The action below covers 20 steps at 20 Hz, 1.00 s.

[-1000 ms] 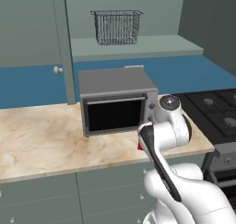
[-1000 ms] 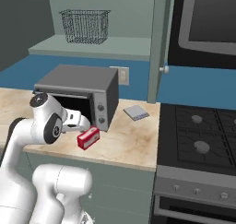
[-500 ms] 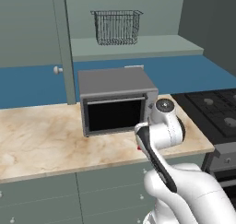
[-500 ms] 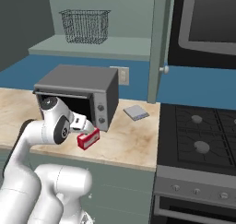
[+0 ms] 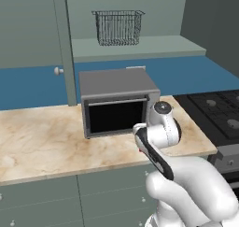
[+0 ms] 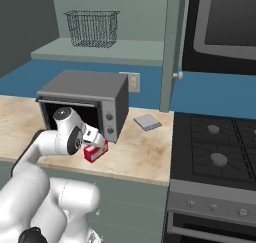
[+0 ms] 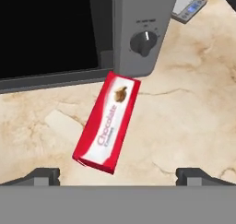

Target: Pick the canned food and boxed food from the counter and place them in the cabinets closest to them.

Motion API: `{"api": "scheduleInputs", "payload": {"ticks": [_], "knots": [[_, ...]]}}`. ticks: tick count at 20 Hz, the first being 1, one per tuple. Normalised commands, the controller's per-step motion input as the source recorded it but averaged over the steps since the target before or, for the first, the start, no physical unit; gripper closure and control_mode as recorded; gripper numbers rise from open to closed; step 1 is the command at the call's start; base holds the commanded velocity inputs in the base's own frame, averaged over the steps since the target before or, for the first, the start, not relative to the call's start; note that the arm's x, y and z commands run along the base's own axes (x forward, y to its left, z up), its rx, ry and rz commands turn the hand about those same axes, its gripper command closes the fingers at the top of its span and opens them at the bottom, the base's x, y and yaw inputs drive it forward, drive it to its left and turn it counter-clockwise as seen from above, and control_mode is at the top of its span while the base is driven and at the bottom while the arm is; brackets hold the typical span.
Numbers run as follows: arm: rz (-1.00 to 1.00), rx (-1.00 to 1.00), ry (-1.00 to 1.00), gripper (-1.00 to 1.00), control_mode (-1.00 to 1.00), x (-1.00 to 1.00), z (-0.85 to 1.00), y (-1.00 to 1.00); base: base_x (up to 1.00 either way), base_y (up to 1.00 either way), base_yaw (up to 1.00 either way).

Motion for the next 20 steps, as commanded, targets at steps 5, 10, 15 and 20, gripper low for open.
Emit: {"api": "scheduleInputs", "payload": {"ticks": [5, 10, 15, 20], "knots": [[-0.08, 0.06, 0.01, -1.0, -1.0, 0.16, -0.47, 0.0, 0.0, 0.0, 0.0], [-0.08, 0.05, 0.0, -1.0, -1.0, 0.01, -0.63, 0.0, 0.0, 0.0, 0.0], [-0.08, 0.04, 0.0, -1.0, -1.0, 0.01, -0.64, 0.0, 0.0, 0.0, 0.0], [-0.08, 0.04, 0.0, -1.0, -1.0, 0.0, -0.66, 0.0, 0.0, 0.0, 0.0]]}}
